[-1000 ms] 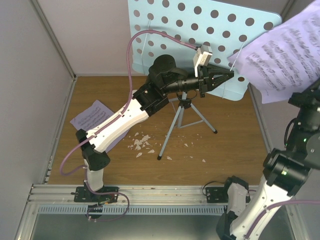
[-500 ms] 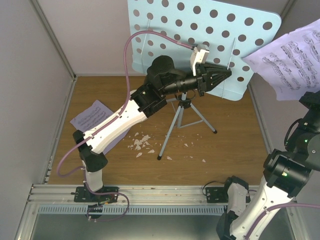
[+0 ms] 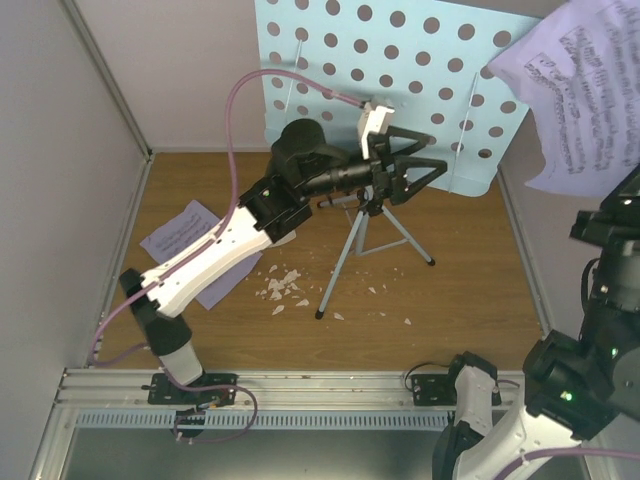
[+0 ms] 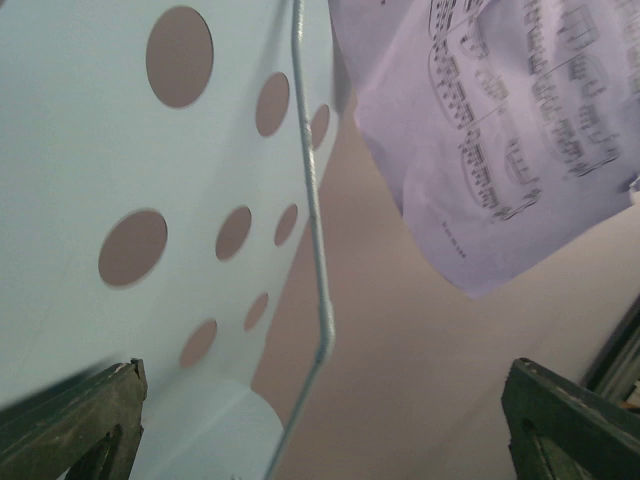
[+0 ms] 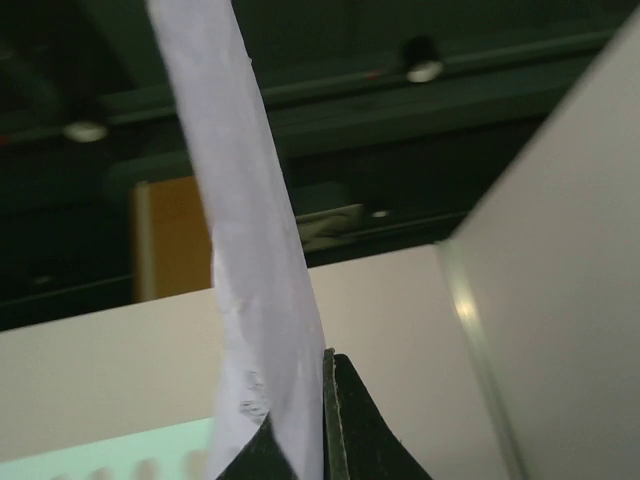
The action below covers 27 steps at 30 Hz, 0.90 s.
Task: Pack up the instrument practice props
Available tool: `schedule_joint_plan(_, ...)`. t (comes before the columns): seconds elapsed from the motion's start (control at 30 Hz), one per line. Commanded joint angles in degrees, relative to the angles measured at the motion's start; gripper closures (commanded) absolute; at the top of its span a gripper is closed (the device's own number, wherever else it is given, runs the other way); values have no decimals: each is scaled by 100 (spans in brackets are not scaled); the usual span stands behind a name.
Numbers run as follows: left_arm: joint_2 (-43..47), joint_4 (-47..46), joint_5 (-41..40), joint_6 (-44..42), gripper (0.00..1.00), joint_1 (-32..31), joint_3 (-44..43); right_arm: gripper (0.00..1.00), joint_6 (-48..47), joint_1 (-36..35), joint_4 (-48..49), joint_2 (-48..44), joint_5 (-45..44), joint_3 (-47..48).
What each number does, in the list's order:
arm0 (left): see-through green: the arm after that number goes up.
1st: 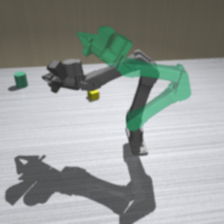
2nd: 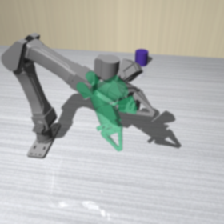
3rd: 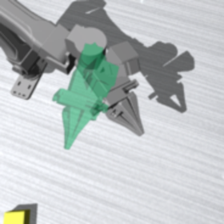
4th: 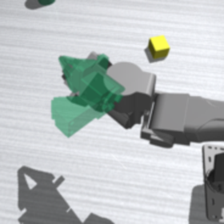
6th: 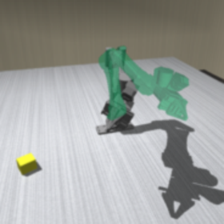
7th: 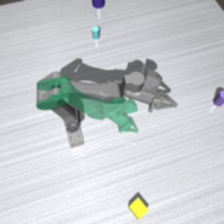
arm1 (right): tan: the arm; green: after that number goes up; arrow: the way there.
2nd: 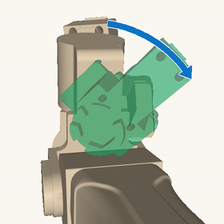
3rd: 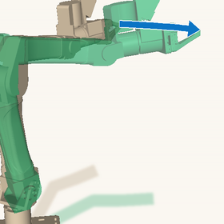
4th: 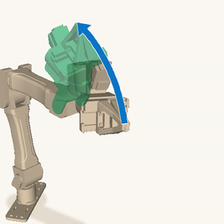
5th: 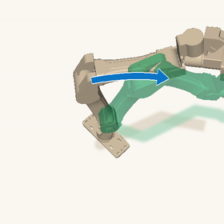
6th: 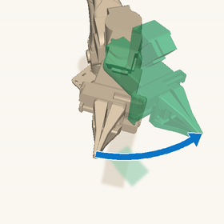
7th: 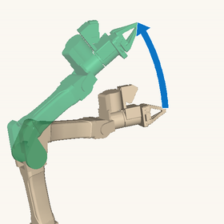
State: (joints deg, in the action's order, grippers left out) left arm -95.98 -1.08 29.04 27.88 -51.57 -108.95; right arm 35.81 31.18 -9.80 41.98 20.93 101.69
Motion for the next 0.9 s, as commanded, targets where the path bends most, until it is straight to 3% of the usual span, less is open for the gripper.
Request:
schedule_joint_plan(0.0, 1038, -704, -8, -288, 1, 47, 871, 100, 281, -24, 89, 72, 1780, 149)
schedule_joint_plan(0.2, 2267, -402, -123, -772, 1, 51, 1911, 100, 1171, -9, 828, 111, 3280, 237)
schedule_joint_plan(0.4, 3473, 150, -654, -1051, 1, 51, 2640, 100, 1829, 34, 1476, 127, 3995, 342)
schedule_joint_plan(0.5, 3737, 563, -787, -1124, 1, 51, 2431, 99, 1925, 39, 1630, 102, 4091, 330)
schedule_joint_plan(0.6, 3701, 828, -409, -1098, 1, 51, 2047, 100, 1929, 58, 1655, 65, 4109, 179)
schedule_joint_plan(0.73, 3404, 1040, 59, -1022, 1, 51, 1529, 100, 2450, 140, 2205, 66, 4347, -382)
schedule_joint_plan(0.87, 2855, 1214, 408, -1021, 1, 51, 1009, 100, 2429, 186, 2118, 136, 4477, -597)
